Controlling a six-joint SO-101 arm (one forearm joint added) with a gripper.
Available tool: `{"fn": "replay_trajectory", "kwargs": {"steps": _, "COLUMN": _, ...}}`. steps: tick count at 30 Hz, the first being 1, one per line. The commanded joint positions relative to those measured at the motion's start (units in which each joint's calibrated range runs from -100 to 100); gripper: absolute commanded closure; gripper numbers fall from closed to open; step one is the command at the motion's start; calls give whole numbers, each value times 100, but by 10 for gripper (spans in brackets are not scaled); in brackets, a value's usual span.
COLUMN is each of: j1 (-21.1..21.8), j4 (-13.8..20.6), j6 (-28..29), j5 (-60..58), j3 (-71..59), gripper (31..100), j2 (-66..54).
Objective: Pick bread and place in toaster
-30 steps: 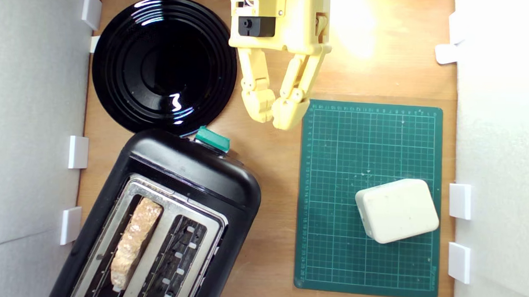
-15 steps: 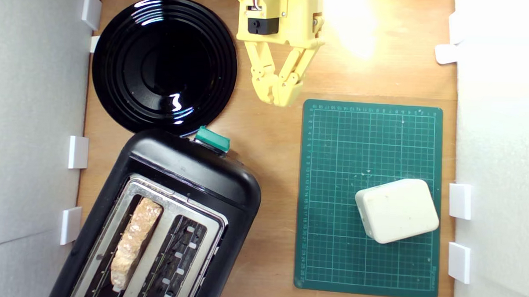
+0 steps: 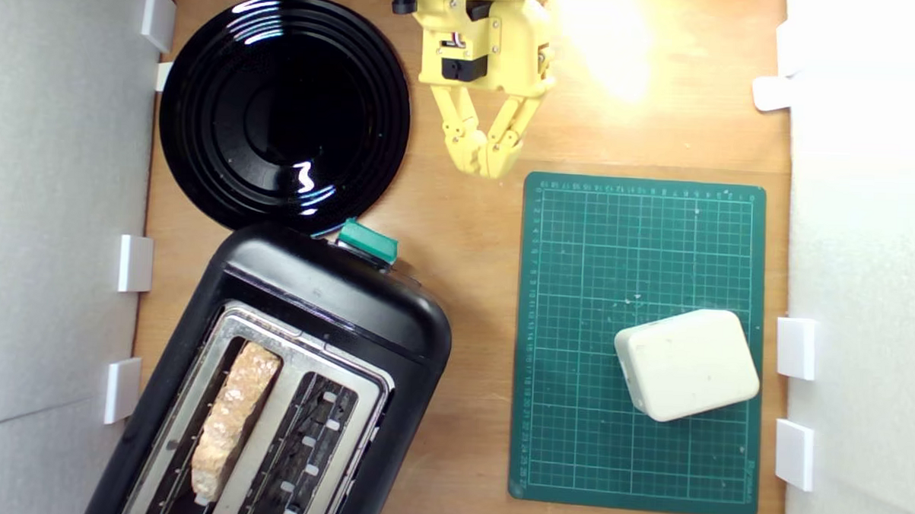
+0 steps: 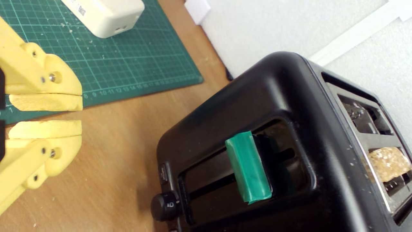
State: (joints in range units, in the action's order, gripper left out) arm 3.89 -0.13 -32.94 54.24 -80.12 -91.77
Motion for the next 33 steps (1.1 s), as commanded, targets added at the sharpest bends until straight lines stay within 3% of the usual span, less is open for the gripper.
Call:
{"fn": "replay_trajectory", "kwargs": {"steps": 1, "j1": 22, "j4": 41, "j6": -36, "j5": -125, "j3": -136, "gripper": 796, "j2": -257}}
{"fn": "replay_trajectory", "kwargs": {"steps": 9, "j1": 30, "j4": 41, "j6": -41, "j5": -125, "j3": -953, "gripper": 800, "j2": -690}}
{"fn": "replay_trajectory", "kwargs": {"steps": 16, "j1": 78, "j4": 22, "j6": -20, "j5": -125, "j3": -1262, "gripper": 925, "j2": -698}}
{"fn": "replay_trajectory", "kwargs": {"steps": 33, "j1": 522, "j4": 31, "j6": 0, "j5": -108, "j3": -1697, "gripper": 930, "j2": -707}}
